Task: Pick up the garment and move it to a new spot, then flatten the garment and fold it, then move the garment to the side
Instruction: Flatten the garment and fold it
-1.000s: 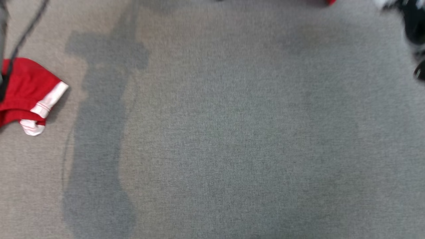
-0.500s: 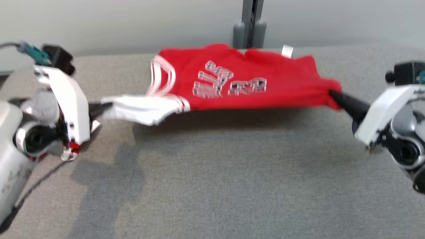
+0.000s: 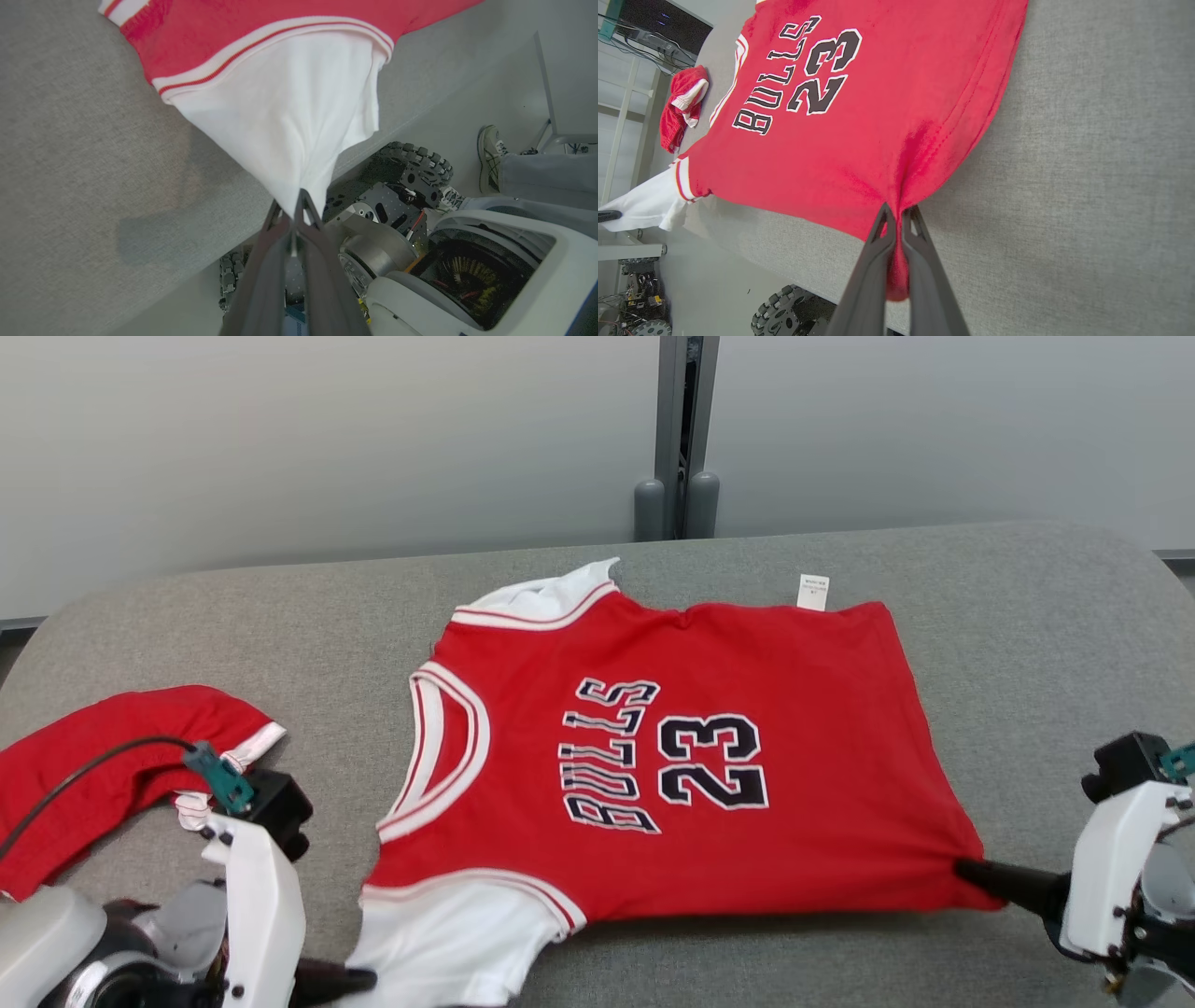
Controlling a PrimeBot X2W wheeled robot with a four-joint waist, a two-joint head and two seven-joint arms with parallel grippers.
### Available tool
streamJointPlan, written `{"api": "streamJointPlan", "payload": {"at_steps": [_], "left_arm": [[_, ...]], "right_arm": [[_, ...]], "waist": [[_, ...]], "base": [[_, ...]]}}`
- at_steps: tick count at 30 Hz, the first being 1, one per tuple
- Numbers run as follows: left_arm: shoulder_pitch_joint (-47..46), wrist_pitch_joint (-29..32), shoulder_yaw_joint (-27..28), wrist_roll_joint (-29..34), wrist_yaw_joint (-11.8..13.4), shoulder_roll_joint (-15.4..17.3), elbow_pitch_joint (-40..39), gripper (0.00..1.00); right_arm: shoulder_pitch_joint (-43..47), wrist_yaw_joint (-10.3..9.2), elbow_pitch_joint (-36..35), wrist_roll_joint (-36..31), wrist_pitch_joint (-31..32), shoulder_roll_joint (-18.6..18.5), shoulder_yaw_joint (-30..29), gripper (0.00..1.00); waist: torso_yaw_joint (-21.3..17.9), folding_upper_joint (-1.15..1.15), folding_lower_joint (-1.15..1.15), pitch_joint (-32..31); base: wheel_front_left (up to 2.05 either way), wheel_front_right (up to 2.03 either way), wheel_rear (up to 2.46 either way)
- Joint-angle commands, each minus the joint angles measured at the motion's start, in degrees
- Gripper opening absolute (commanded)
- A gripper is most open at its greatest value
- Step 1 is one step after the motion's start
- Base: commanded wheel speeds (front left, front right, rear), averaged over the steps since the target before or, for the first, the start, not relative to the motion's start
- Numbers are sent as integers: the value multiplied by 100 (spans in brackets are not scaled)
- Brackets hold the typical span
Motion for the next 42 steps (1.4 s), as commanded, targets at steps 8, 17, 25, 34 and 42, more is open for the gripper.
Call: {"api": "streamJointPlan", "payload": {"at_steps": [8, 17, 25, 34, 42], "left_arm": [[572, 186, 0, -426, 333, 495, -865, 0], [366, 302, 109, -499, 418, 541, -997, 0], [-692, 981, 171, -409, 349, 155, -201, 0], [-1710, 1284, -59, 76, 141, -538, 1112, 0], [-2101, 958, -81, 373, -179, -1035, 2007, 0]], "right_arm": [[586, 1, -354, 120, 508, -737, 167, 0], [427, 1, -571, 118, 665, -808, 35, 0], [-332, 1, -213, 45, 1094, -391, -128, 0], [-1192, 1, 561, -96, 1372, 266, -307, 0], [-1553, 1, 1067, -349, 1429, 771, -364, 0]], "waist": [[0, 0, 0, -55], [-96, 0, 0, 91], [-177, 0, 0, 499], [-335, 0, 0, 911], [-418, 0, 0, 1109]], "base": [[0, 0, 0], [0, 0, 0], [0, 0, 0], [0, 0, 0], [0, 0, 0]]}}
